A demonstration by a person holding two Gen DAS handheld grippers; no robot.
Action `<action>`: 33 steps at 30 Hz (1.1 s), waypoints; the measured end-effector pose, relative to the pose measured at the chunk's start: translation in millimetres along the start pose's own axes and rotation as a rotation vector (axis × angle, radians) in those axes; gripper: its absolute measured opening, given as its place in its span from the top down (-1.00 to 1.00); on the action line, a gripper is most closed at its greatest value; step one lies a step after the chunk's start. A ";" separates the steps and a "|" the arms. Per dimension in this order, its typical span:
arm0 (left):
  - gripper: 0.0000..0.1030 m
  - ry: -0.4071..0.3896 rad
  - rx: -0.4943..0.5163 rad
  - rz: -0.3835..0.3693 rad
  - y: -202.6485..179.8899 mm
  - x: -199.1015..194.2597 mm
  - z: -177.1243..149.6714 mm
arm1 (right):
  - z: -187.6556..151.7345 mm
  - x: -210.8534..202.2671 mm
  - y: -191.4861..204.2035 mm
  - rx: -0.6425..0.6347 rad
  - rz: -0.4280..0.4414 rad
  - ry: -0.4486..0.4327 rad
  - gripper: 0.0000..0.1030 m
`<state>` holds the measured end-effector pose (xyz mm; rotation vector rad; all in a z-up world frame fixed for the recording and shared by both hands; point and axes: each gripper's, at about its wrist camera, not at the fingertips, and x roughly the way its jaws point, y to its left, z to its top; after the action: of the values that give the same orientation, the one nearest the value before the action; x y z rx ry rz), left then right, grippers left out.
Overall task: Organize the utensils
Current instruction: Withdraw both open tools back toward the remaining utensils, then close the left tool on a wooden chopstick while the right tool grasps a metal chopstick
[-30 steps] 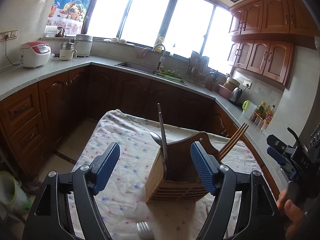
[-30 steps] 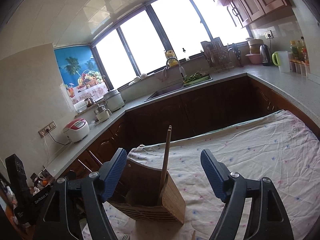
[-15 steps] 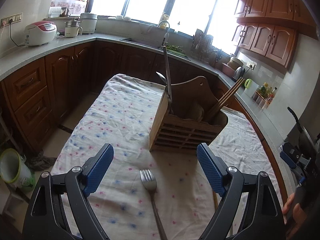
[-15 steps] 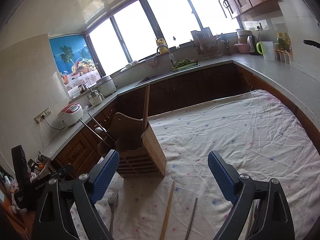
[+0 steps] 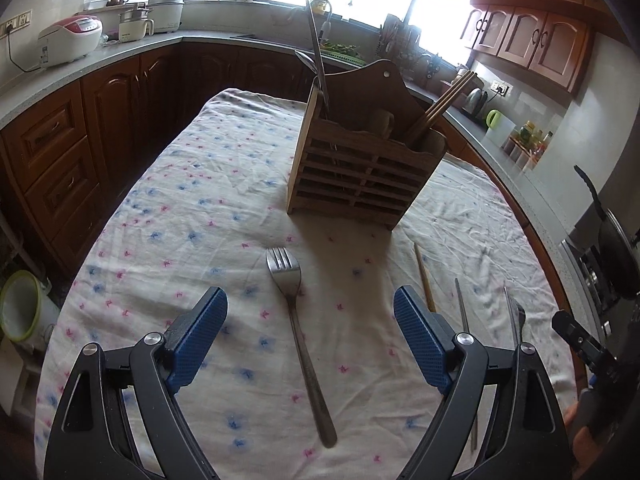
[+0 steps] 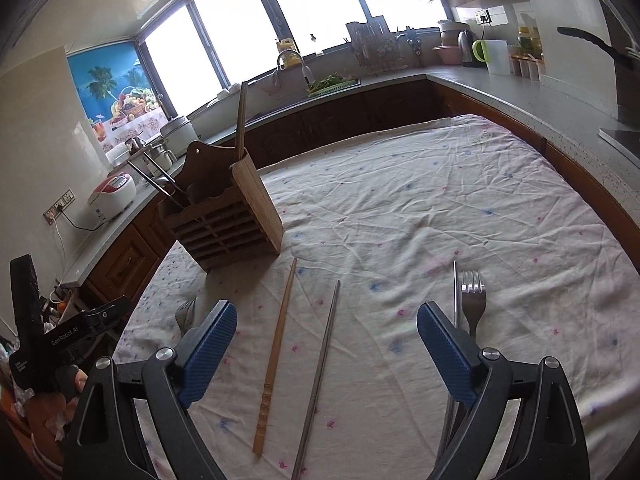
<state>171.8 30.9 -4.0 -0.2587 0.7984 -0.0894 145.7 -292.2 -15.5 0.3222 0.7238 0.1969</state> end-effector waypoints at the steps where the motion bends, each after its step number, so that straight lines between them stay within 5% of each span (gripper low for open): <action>1: -0.69 0.009 -0.001 -0.002 -0.9 1.6 -1.9 | -2.3 0.6 -1.5 0.003 0.000 0.007 -0.81; 20: -0.68 0.138 0.172 -0.081 -79.7 59.4 10.8 | 6.9 21.2 -23.4 -0.022 -0.058 0.026 -0.78; 27: -0.30 0.199 0.198 -0.110 -96.8 93.9 19.7 | 21.2 65.4 -53.6 0.011 -0.110 0.124 -0.01; 33: -0.10 0.239 0.228 -0.113 -110.1 119.8 24.6 | 30.4 89.4 -75.0 0.030 -0.161 0.164 0.07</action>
<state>274.8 -91.6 -42.0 -0.0767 1.0016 -0.3200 236.8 -343.3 -75.8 0.2771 0.9117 0.0599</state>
